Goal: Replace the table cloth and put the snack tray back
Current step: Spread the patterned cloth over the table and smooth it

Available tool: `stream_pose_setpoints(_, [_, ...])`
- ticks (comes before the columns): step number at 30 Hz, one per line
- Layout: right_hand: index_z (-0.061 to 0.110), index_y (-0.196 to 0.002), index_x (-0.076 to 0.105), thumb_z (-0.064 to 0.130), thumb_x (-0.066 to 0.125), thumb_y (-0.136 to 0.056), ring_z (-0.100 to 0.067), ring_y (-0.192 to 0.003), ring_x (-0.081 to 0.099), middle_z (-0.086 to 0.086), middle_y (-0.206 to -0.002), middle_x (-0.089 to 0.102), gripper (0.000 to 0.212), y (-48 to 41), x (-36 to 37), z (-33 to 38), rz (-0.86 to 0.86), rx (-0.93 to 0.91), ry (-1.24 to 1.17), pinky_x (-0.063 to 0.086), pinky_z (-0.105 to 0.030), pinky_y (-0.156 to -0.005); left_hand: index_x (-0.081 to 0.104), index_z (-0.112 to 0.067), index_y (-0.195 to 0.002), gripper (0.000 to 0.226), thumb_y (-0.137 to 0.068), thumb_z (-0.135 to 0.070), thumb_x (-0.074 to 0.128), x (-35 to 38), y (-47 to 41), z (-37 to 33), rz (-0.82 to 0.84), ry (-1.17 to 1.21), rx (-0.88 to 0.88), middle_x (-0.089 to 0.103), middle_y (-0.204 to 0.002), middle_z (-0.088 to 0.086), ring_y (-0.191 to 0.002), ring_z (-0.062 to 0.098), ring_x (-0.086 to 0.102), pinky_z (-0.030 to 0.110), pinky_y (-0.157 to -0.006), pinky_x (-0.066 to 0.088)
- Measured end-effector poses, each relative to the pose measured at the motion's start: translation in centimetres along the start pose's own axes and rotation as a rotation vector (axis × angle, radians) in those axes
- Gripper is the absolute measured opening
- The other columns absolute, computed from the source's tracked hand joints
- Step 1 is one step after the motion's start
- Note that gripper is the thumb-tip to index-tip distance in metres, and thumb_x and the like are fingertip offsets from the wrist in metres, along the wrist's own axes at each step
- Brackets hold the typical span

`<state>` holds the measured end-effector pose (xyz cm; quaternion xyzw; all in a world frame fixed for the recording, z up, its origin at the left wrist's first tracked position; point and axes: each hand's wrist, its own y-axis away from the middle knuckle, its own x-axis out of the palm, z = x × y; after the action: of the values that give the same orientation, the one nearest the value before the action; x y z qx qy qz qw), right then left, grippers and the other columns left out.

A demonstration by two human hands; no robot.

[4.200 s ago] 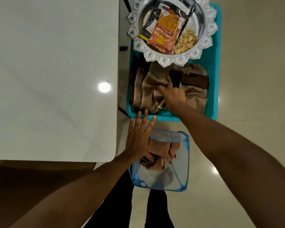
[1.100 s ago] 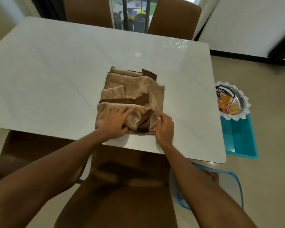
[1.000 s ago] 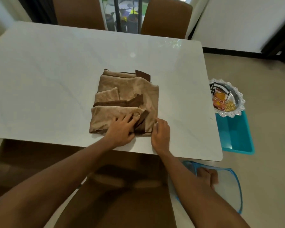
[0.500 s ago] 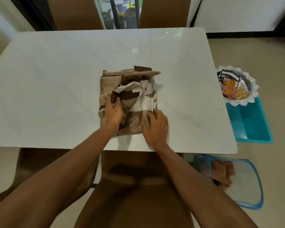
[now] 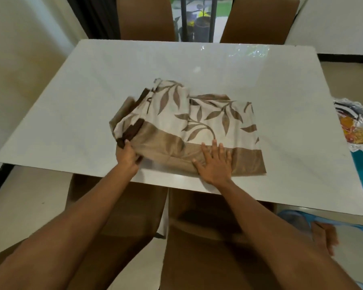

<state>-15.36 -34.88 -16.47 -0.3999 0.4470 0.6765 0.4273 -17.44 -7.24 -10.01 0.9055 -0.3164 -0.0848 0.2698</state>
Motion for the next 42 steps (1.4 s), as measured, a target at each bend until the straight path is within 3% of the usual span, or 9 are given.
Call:
stream_pose_setpoints(7, [0.037,-0.159,-0.014,0.084,0.014,-0.089,-0.03,-0.153,-0.025,-0.006,-0.166,-0.026,0.089,1.5,0.1,2.8,0.057,0.154,-0.033,-0.021,-0.054,-0.117,0.038,-0.015,-0.146,0.062,-0.091,-0.02,0.066,-5.3,0.0,2.0,-0.187,-0.797,0.409,0.035,-0.15,0.016,-0.136,0.038,0.038,0.051,-0.109,0.04])
stream_pose_setpoints(11, [0.038,-0.159,-0.014,0.084,0.011,-0.089,-0.028,-0.153,-0.025,-0.004,-0.166,-0.026,0.087,3.4,1.2,4.1,0.034,0.197,-0.053,-0.017,-0.056,-0.121,0.053,-0.018,-0.133,0.047,-0.088,-0.024,0.062,-5.7,-0.9,1.8,0.088,-1.137,0.944,0.042,-0.147,0.012,-0.138,0.033,0.038,0.052,-0.111,0.037])
stream_pose_setpoints(14, [0.038,-0.159,-0.014,0.084,0.011,-0.089,-0.028,-0.153,-0.025,-0.004,-0.166,-0.026,0.087,4.3,1.7,4.8,0.032,0.233,-0.059,-0.015,-0.056,-0.121,0.06,-0.018,-0.13,0.043,-0.09,-0.032,0.054,-4.3,-1.6,1.4,0.437,-1.371,1.107,0.047,-0.148,0.012,-0.143,0.033,0.034,0.053,-0.113,0.035])
stream_pose_setpoints(17, [0.04,-0.159,-0.012,0.087,0.014,-0.088,-0.027,-0.153,-0.025,-0.003,-0.167,-0.025,0.089,4.4,1.5,5.1,0.034,0.244,-0.078,-0.016,-0.055,-0.121,0.048,-0.027,-0.141,0.05,-0.094,-0.043,0.049,-2.7,-2.0,1.7,0.612,-1.567,0.965,0.039,-0.154,0.005,-0.141,0.03,0.035,0.055,-0.107,0.04])
stream_pose_setpoints(23, [0.042,-0.16,-0.004,0.086,0.018,-0.088,-0.027,-0.155,-0.017,-0.001,-0.169,-0.018,0.088,0.0,-0.9,1.3,0.105,0.096,-0.01,-0.015,-0.055,-0.12,0.044,-0.021,-0.141,0.069,-0.092,-0.069,0.04,-0.1,-0.5,3.1,0.457,-1.613,0.842,0.045,-0.141,0.014,-0.128,0.035,0.045,0.054,-0.103,0.04])
stream_pose_setpoints(29, [0.027,-0.162,0.011,0.041,0.027,-0.107,-0.038,-0.156,-0.001,-0.01,-0.17,-0.006,0.059,-10.1,-7.1,0.4,0.272,0.037,-0.016,0.003,-0.062,-0.123,0.059,-0.019,-0.113,0.06,-0.093,-0.071,0.035,3.3,4.8,4.6,0.516,-1.461,0.812,0.06,-0.102,0.004,-0.085,0.02,0.055,0.036,-0.076,0.048])
stream_pose_setpoints(33, [0.022,-0.145,0.048,0.037,0.036,-0.104,-0.038,-0.149,0.027,-0.012,-0.164,0.027,0.045,-9.6,-6.7,5.2,0.054,-0.07,-0.2,0.023,-0.055,-0.12,0.065,-0.017,-0.115,0.038,-0.092,-0.044,0.051,3.3,3.9,4.1,0.38,-1.251,0.779,0.066,-0.109,0.006,-0.101,0.026,0.06,0.04,-0.083,0.051])
stream_pose_setpoints(38, [0.029,-0.153,0.038,0.053,0.038,-0.101,-0.027,-0.154,0.014,-0.005,-0.167,0.021,0.057,-2.3,1.2,9.2,-0.097,-0.045,-0.242,0.004,-0.055,-0.124,0.063,-0.015,-0.126,0.042,-0.09,-0.036,0.057,-1.6,-0.9,0.9,0.113,-1.381,0.812,0.059,-0.132,0.012,-0.123,0.033,0.052,0.052,-0.099,0.047])
stream_pose_setpoints(42, [0.032,-0.156,0.032,0.057,0.032,-0.1,-0.027,-0.156,0.013,-0.006,-0.167,0.023,0.061,-0.3,3.9,9.3,-0.192,-0.074,-0.102,0.002,-0.053,-0.125,0.05,-0.017,-0.14,0.058,-0.092,-0.049,0.053,-4.4,-4.3,-1.5,0.059,-1.43,0.575,0.056,-0.136,0.014,-0.125,0.038,0.052,0.057,-0.1,0.044])
